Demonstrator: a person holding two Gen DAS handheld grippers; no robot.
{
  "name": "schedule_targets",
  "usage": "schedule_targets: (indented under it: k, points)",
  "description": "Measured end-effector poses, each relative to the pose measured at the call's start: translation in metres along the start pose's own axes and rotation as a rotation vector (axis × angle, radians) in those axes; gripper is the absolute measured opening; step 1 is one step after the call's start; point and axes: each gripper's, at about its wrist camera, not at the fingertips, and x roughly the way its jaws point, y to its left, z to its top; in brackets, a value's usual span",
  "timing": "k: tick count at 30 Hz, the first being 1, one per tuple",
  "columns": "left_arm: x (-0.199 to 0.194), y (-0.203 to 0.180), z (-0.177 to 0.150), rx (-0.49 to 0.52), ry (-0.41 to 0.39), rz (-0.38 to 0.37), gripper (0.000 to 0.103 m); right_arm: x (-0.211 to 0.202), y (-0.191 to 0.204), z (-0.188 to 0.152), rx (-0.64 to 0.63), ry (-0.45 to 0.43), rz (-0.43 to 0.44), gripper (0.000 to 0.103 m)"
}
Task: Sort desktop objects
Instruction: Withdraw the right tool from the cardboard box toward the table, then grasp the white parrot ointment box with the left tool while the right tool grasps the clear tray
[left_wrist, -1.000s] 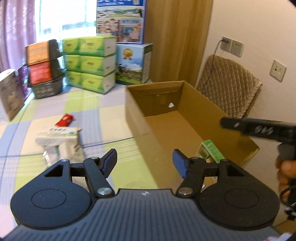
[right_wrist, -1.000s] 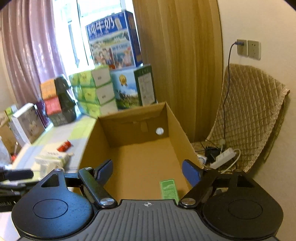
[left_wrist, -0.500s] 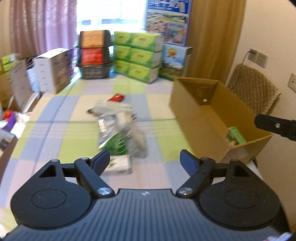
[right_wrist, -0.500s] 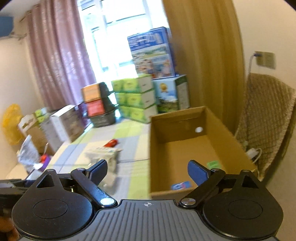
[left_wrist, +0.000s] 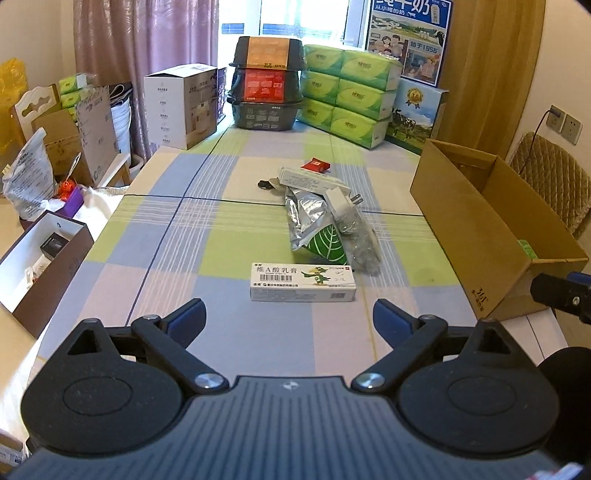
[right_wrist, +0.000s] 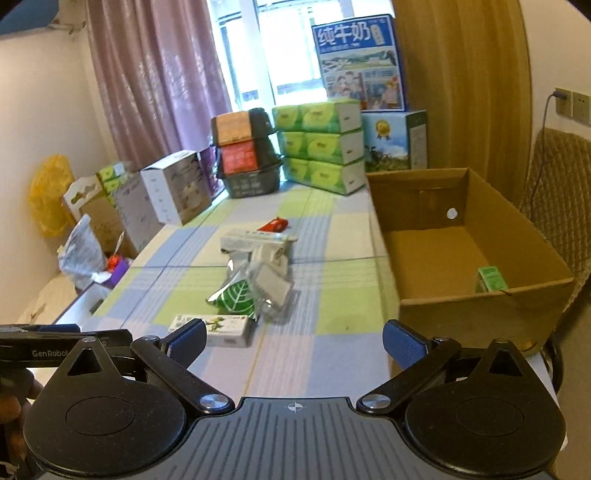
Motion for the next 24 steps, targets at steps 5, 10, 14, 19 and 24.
schedule_targets:
  k: [5,10,14,19,24]
  points:
    - [0.007,0.001,0.003,0.073,0.004,-0.032,0.095,0.007,0.004,-0.002,-0.035,0.025,0.007,0.099]
    - [0.024,0.0,0.012,0.188,0.035,-0.114,0.095,0.025,0.009,0.003,-0.115,0.065,0.046,0.099]
    - [0.044,0.002,0.023,0.308,0.08,-0.221,0.095,0.047,0.021,0.015,-0.311,0.111,0.11,0.099]
    - [0.073,0.0,0.04,0.537,0.121,-0.267,0.095,0.082,0.034,0.03,-0.685,0.171,0.216,0.099]
    - [0.112,-0.004,0.049,0.764,0.17,-0.33,0.092,0.128,0.034,0.037,-0.945,0.26,0.319,0.099]
